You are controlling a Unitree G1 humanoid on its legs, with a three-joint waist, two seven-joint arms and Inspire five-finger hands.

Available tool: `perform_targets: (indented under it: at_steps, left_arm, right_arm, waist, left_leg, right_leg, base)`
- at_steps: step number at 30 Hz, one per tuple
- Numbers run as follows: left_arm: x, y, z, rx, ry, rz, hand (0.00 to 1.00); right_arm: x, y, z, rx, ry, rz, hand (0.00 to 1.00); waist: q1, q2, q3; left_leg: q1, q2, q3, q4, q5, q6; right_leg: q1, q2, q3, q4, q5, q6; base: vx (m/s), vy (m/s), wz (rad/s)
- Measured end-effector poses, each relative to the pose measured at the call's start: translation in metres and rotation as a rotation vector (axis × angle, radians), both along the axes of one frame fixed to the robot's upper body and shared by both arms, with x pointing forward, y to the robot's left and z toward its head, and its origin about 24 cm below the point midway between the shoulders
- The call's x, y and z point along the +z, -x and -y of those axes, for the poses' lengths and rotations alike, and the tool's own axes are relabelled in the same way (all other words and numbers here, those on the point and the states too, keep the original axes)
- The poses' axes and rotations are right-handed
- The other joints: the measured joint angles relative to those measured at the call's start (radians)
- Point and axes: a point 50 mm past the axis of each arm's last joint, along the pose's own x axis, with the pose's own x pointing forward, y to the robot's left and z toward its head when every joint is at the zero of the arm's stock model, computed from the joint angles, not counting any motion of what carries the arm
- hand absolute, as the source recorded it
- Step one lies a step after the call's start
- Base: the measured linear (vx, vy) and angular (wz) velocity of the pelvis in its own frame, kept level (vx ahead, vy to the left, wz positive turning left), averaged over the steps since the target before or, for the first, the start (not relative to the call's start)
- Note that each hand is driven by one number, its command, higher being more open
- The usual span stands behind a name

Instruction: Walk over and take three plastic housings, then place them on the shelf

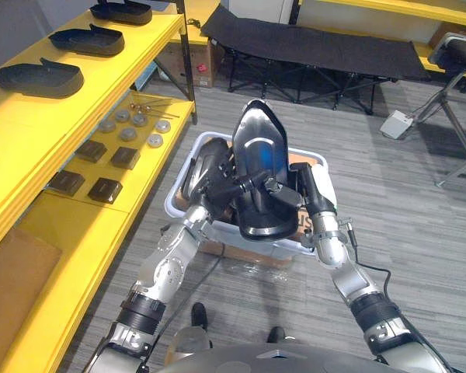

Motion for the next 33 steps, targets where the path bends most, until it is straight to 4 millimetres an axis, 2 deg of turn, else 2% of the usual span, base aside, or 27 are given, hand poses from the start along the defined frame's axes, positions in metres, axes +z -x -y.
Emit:
perform_targets:
  at_steps: [1,6,19,26,27,33]
  left_arm:
    - [0.0,0.0,0.0,0.002,-0.006,0.001,0.0]
    - [-0.004,0.0,-0.001,0.012,-0.05,-0.029,0.0]
    - [-0.022,0.0,-0.009,0.094,-0.151,-0.111,0.0]
    - [-0.024,0.001,-0.008,0.088,-0.114,-0.136,0.0]
    - [-0.025,0.001,-0.009,0.087,-0.098,-0.145,0.0]
    - [-0.032,0.004,-0.01,0.11,-0.005,-0.174,0.0]
  right_arm:
    - [-0.003,0.002,-0.001,0.005,-0.004,-0.01,0.0]
    - [-0.011,0.009,-0.009,0.029,-0.039,-0.049,0.0]
    - [-0.015,0.017,-0.031,0.086,-0.073,-0.047,0.0]
    - [-0.016,0.018,-0.032,0.084,-0.074,-0.05,0.0]
    - [-0.016,0.018,-0.032,0.083,-0.074,-0.051,1.0]
    - [-0.008,0.021,-0.035,0.092,-0.107,-0.003,1.0]
  waist:
    - [0.001,0.0,-0.002]
    - [0.001,-0.001,-0.011]
    - [0.0,-0.005,-0.021]
    - [-0.001,-0.005,-0.021]
    - [-0.002,-0.005,-0.021]
    - [-0.002,-0.005,-0.021]
  left_leg:
    - [0.0,-0.001,-0.001,0.0,0.0,0.0]
    - [-0.005,-0.001,-0.001,0.0,0.0,0.0]
    - [-0.001,-0.001,0.002,0.001,0.0,0.0]
    - [0.005,0.001,0.01,0.001,-0.001,-0.001]
    - [0.006,0.001,0.011,0.001,-0.002,-0.002]
    - [0.006,0.001,0.012,0.001,-0.004,-0.004]
  right_leg:
    - [-0.001,0.0,-0.001,-0.002,0.0,0.0]
    - [-0.001,0.0,-0.001,-0.016,0.004,-0.001]
    - [0.0,0.0,0.003,-0.016,0.005,-0.002]
    - [0.0,0.001,0.01,-0.016,0.006,-0.003]
    - [0.0,0.001,0.011,-0.016,0.006,-0.003]
    - [0.001,0.0,0.011,-0.016,0.005,-0.004]
  base:
    - [0.0,0.0,0.0]
    - [0.0,0.0,0.0]
    - [0.0,0.0,0.0]
    - [0.0,0.0,-0.03]
    - [0.0,0.0,-0.05]
    - [0.0,0.0,-0.01]
